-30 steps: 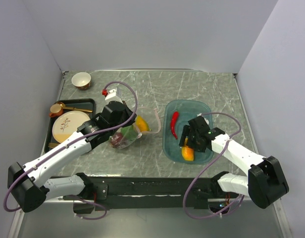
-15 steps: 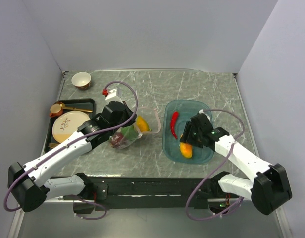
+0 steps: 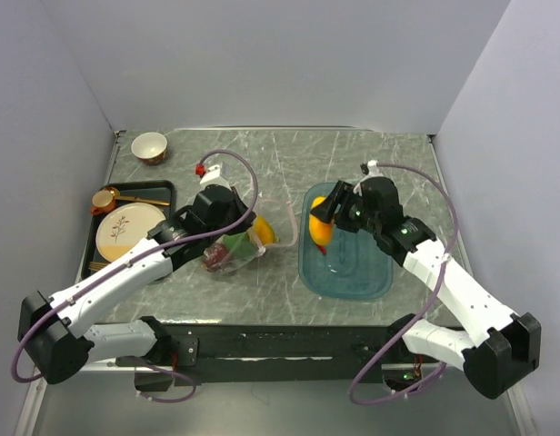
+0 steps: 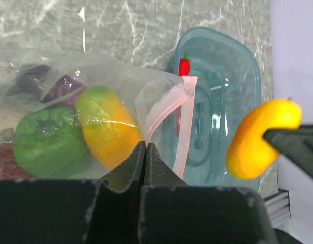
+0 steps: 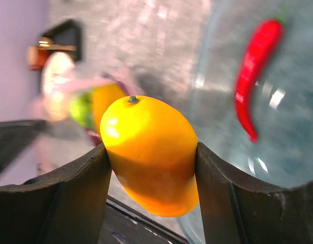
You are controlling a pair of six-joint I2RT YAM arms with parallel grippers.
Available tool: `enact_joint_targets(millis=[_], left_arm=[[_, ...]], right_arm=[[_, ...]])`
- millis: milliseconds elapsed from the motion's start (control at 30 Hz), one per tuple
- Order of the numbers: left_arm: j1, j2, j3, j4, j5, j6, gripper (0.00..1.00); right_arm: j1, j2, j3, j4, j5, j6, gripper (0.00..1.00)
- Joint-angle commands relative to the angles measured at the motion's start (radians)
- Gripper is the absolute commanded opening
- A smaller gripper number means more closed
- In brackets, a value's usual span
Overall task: Place the food in the zip-top bag and seal the zipper
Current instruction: Pick up the fake fruit from the bin, then place the fake fruit in the zipper food storage bag.
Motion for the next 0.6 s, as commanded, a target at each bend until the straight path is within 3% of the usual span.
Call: enact_joint_targets(millis=[0, 567], left_arm=[[0.001, 0.009, 0.045, 0.040, 0.049, 0.030, 0.01], [0.001, 0.015, 0.068, 0.037, 0.066, 0.032, 0.01]], right_arm=[[0.009, 0.058, 0.083, 0.132, -0.095, 0.012, 0.06], [0.170, 0.279, 0.133, 0.160, -0.209, -0.023, 0.05]])
